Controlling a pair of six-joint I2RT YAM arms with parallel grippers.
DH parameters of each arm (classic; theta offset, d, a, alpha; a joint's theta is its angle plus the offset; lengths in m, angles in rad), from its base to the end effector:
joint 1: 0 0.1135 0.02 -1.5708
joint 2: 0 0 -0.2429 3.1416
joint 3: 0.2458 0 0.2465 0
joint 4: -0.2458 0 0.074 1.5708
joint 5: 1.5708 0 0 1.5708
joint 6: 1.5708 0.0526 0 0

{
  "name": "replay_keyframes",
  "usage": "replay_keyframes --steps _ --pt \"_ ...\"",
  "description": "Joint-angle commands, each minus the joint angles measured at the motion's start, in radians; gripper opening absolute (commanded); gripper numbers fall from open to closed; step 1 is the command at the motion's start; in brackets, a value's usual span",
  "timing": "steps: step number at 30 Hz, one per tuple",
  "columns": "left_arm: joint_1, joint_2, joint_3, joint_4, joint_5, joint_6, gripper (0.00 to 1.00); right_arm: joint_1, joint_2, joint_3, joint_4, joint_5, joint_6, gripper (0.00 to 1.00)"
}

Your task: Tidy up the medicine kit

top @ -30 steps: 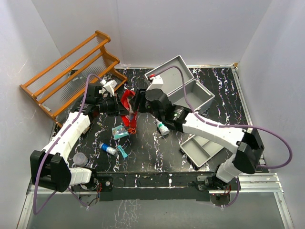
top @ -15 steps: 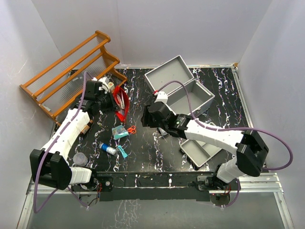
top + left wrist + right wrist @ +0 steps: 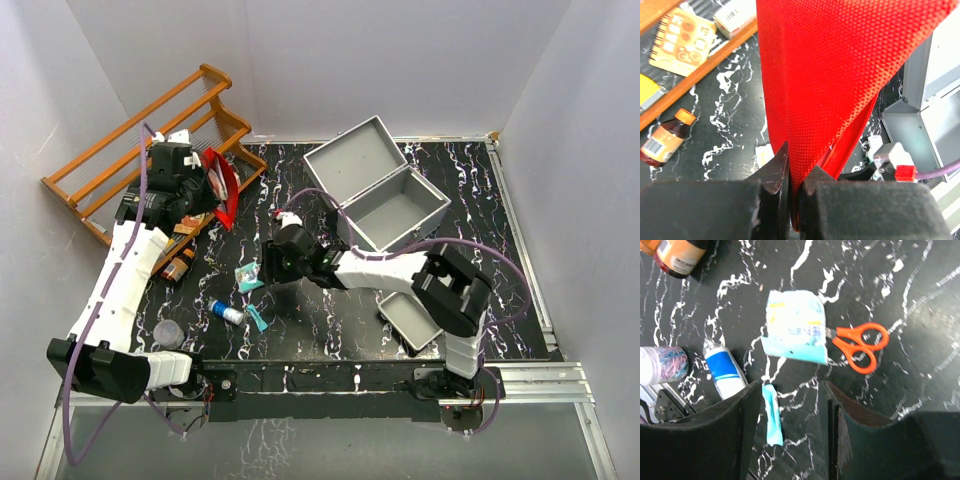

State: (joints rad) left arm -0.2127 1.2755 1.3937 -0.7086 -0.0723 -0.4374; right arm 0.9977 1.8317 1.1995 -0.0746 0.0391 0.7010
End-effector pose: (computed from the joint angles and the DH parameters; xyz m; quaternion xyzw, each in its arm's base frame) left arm 0.2791 -0.0564 0.3632 -0.1157 0.8742 -0.1200 0.4560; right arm 0.2225 0.3410 0.1731 -0.1261 0.8992 0.3026 0.2898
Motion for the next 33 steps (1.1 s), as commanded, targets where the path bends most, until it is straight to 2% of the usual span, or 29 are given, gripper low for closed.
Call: replay_keyframes --steps 1,10,17,25,33 --pt "0.008 -0.055 0.086 -0.079 -0.095 0.013 0.00 0.002 0.050 0.114 0.146 -0.057 -0.019 0.46" --pt "0.010 -0.056 0.091 -0.073 -0.068 0.015 0.00 0.002 0.218 0.239 0.127 -0.128 -0.018 0.43" --pt "0.013 -0.055 0.050 -0.055 -0.018 0.014 0.00 0.002 0.271 0.259 0.061 -0.149 -0.025 0.42" --pt "0.013 -0.047 -0.001 -0.030 0.032 0.012 0.00 0.002 0.206 0.128 -0.055 -0.123 -0.076 0.42" --pt "0.013 -0.036 -0.044 0.001 0.068 0.009 0.00 0.002 0.092 0.003 -0.149 -0.022 -0.127 0.40"
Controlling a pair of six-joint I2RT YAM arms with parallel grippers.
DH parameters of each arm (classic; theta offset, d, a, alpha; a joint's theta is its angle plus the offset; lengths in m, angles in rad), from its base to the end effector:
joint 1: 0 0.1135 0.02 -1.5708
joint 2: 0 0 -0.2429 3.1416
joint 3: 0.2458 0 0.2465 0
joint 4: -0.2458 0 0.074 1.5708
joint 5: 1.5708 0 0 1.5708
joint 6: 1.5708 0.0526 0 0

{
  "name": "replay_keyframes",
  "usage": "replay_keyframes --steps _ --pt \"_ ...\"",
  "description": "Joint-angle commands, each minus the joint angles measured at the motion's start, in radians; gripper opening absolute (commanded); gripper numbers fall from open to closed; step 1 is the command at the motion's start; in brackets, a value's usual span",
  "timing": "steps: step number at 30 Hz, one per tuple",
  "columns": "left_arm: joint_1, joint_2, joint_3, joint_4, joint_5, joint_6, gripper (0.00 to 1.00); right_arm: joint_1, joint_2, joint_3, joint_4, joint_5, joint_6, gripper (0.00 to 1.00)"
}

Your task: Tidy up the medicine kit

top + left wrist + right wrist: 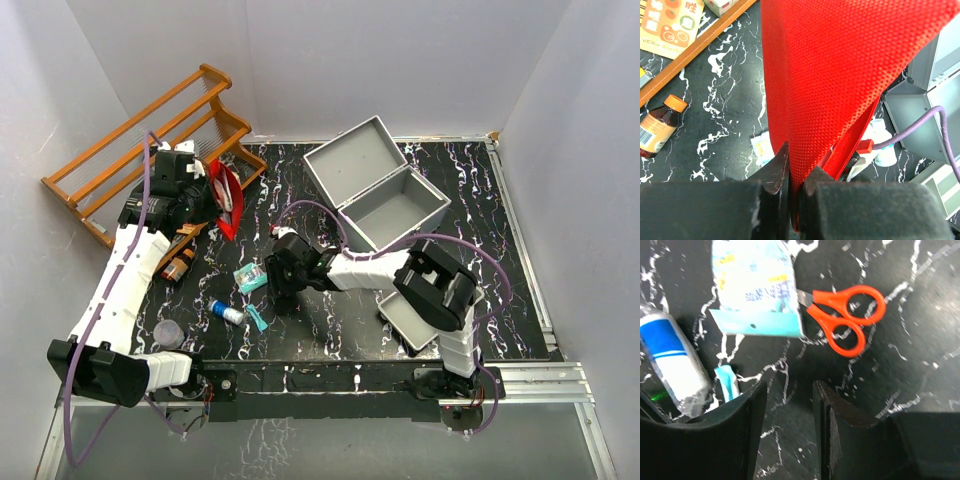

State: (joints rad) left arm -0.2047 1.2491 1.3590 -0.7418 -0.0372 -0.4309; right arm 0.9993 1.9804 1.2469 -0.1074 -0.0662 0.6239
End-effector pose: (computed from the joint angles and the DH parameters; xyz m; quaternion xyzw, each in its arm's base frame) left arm 0.2710 -0.0543 0.3550 -0.1090 0.8850 -0.1256 0.4349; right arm 0.2236 0.3542 0.1265 -0.1858 0.9150 0.2800 0.2231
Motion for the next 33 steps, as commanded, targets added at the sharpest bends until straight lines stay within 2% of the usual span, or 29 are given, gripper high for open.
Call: replay_keyframes --steps 1,8,21,28,33 --pt "0.005 -0.008 -0.012 0.034 0.032 0.003 0.00 0.001 -0.067 -0.048 -0.126 0.097 -0.055 0.40" --pt "0.005 -0.017 -0.005 0.033 -0.016 -0.013 0.00 0.001 -0.055 0.065 -0.140 0.114 -0.079 0.42" --pt "0.006 -0.078 0.023 0.002 -0.124 -0.047 0.00 0.006 0.185 0.417 -0.194 0.192 -0.109 0.45" --pt "0.007 -0.079 0.026 0.006 -0.119 -0.049 0.00 0.014 0.243 0.450 -0.209 0.173 -0.160 0.42" --pt "0.007 -0.069 0.018 0.008 -0.098 -0.049 0.00 0.022 0.255 0.449 -0.232 0.203 -0.173 0.32"
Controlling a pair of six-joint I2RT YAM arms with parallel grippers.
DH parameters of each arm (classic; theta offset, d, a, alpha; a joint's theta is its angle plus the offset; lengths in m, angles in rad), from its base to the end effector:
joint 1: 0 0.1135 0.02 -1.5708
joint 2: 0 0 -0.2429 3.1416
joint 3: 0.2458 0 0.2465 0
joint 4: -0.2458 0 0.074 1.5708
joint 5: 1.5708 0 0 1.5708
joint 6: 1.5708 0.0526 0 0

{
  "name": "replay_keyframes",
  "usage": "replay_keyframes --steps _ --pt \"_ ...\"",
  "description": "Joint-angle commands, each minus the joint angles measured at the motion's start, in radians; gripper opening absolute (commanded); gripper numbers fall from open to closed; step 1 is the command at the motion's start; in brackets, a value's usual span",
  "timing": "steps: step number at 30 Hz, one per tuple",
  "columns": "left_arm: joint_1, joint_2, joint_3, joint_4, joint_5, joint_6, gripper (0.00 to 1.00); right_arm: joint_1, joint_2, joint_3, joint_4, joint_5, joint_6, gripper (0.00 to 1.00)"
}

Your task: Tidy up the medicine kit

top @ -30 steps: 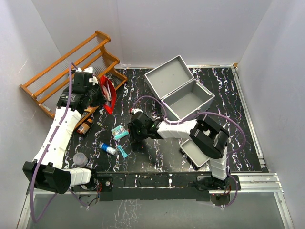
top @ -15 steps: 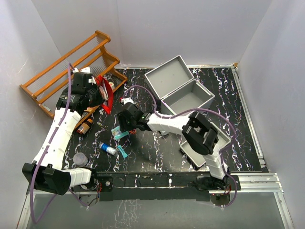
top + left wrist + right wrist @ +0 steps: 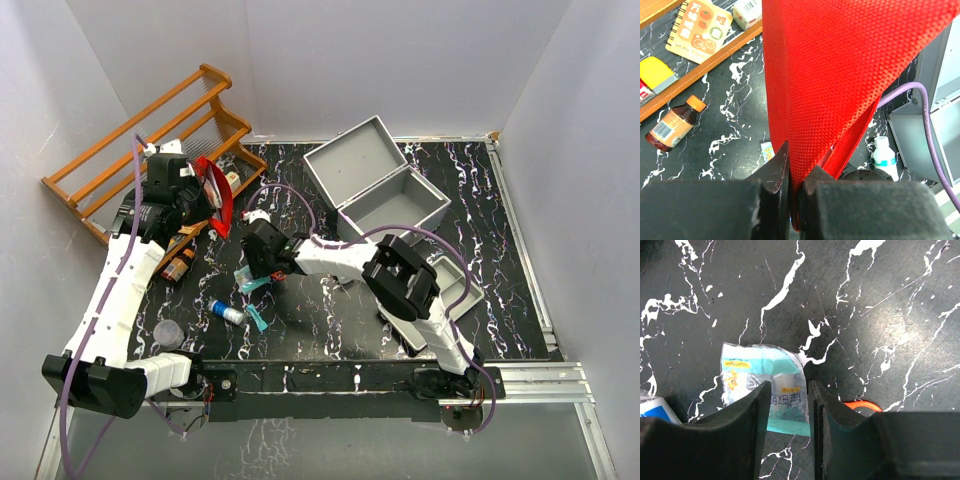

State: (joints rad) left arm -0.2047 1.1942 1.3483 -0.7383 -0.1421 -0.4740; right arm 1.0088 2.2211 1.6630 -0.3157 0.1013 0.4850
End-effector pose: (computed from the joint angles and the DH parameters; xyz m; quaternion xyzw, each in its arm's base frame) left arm 0.2589 -0.0461 0.3658 -0.1512 0.8661 -0.0983 0.4662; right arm 0.2617 0.4056 0.1342 -0.2263 0.9111 0.1968 0.2826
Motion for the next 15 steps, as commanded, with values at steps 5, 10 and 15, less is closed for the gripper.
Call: replay_keyframes --steps 5,10,15 --pt "0.007 -0.008 0.019 0.005 0.022 -0.005 0.00 0.016 0.004 0.009 -0.030 0.071 -0.052 0.16" --pt "0.007 -0.007 0.008 0.013 0.028 -0.005 0.00 0.015 -0.065 -0.055 0.027 0.078 -0.053 0.01" --pt "0.007 -0.004 -0.002 0.017 0.039 -0.003 0.00 0.016 -0.195 -0.167 0.138 0.060 -0.027 0.00"
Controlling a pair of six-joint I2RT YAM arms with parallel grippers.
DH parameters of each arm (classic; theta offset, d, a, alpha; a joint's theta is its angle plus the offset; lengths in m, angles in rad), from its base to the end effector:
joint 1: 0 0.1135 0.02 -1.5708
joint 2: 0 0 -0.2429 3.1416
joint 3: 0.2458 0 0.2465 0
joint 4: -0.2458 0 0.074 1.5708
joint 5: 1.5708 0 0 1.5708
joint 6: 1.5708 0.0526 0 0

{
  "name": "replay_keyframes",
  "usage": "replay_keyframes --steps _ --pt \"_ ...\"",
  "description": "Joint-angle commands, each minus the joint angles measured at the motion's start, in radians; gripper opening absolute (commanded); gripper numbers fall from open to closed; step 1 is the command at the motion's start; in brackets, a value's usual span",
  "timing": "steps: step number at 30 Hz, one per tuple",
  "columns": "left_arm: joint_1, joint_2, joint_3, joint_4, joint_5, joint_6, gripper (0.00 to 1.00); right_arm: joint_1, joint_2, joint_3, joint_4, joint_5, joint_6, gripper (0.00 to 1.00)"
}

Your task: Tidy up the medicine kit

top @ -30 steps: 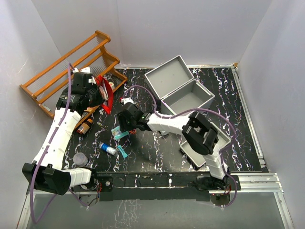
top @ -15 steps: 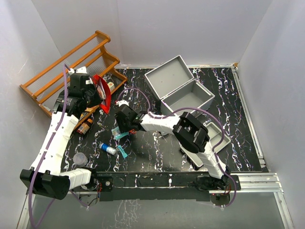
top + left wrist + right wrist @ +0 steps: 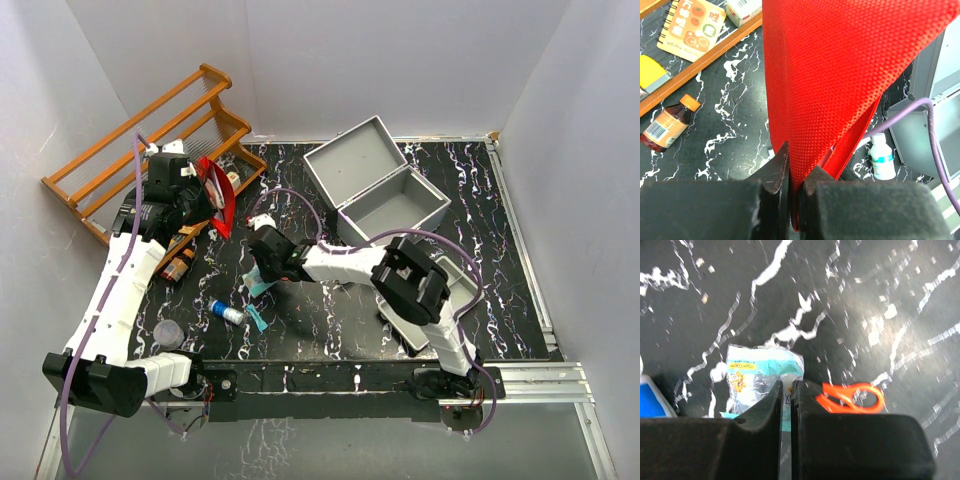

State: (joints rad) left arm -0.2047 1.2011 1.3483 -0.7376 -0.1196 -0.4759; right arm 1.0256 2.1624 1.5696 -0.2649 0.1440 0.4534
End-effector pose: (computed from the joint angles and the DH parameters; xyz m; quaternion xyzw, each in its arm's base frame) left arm 0.2605 -0.0477 0.3641 -0.1469 0.8688 -0.1072 0.4606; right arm 0.2501 0.3977 0.1359 -0.2397 0.9038 0.1848 0.3026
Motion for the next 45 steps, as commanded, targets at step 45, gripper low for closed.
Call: replay_keyframes --steps 45 --pt "0.007 -0.017 -0.280 0.201 0.158 -0.121 0.00 0.052 -0.334 -0.301 -0.320 0.188 0.175 0.35"
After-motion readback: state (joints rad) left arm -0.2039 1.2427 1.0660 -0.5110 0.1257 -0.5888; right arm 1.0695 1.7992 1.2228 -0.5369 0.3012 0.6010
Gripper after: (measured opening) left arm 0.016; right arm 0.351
